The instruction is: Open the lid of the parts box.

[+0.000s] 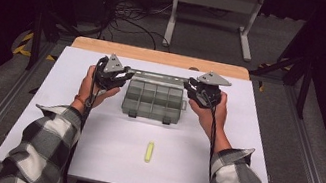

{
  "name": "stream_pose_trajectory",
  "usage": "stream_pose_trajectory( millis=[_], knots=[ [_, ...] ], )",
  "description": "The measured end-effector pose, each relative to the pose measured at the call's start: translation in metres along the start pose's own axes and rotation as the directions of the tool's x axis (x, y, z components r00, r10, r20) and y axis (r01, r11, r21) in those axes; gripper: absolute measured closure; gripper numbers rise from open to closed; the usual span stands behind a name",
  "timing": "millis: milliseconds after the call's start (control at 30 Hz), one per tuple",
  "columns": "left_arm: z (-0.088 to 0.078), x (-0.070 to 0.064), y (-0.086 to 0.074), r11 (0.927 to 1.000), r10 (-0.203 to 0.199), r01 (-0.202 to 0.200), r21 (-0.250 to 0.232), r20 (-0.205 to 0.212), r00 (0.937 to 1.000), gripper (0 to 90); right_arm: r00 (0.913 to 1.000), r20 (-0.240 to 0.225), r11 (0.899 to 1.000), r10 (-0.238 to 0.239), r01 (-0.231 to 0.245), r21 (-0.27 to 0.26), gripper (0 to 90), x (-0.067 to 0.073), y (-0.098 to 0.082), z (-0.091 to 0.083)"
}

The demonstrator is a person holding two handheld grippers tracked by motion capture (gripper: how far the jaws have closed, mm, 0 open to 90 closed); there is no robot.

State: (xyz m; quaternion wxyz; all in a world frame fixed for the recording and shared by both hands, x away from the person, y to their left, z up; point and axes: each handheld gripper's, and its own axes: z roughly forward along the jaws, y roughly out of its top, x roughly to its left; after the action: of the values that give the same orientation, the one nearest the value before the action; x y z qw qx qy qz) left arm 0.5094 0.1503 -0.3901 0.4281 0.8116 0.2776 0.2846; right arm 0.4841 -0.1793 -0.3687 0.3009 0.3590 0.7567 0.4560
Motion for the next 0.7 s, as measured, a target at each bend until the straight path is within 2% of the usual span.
stream_pose_trajectory(
  millis=[133, 300, 433, 533, 700],
  knots=[
    [0.011, 0.004, -0.003, 0.9992, -0.041, 0.041, 0.002, -0.006, 0.9991, 69.9, 0.9999, 0.008, 1.0, 0.015, -0.014, -0.006, 71.3, -0.005, 0.002, 0.007],
    [0.026, 0.011, -0.006, 0.995, -0.1, 0.1, 0.006, 0.001, 0.995, 70.6, 0.9992, 0.025, 0.999, 0.032, -0.031, -0.026, 71.3, -0.009, 0.001, 0.019],
    [0.036, 0.013, -0.008, 0.993, -0.115, 0.115, 0.023, -0.011, 0.9933, 70.1, 0.999, 0.038, 0.999, 0.025, -0.024, -0.029, 70.9, -0.011, -0.003, 0.031],
    [0.04, 0.015, -0.01, 0.9904, -0.137, 0.137, 0.017, -0.003, 0.9906, 69.4, 0.9985, 0.054, 1.0, 0.007, -0.007, -0.006, 71.1, -0.01, -0.007, 0.041],
    [0.045, 0.016, -0.01, 0.9889, -0.146, 0.147, 0.022, -0.013, 0.9891, 69.3, 0.9972, 0.068, 1.0, 0.029, -0.028, -0.008, 70.6, -0.01, -0.016, 0.053]
  ],
)
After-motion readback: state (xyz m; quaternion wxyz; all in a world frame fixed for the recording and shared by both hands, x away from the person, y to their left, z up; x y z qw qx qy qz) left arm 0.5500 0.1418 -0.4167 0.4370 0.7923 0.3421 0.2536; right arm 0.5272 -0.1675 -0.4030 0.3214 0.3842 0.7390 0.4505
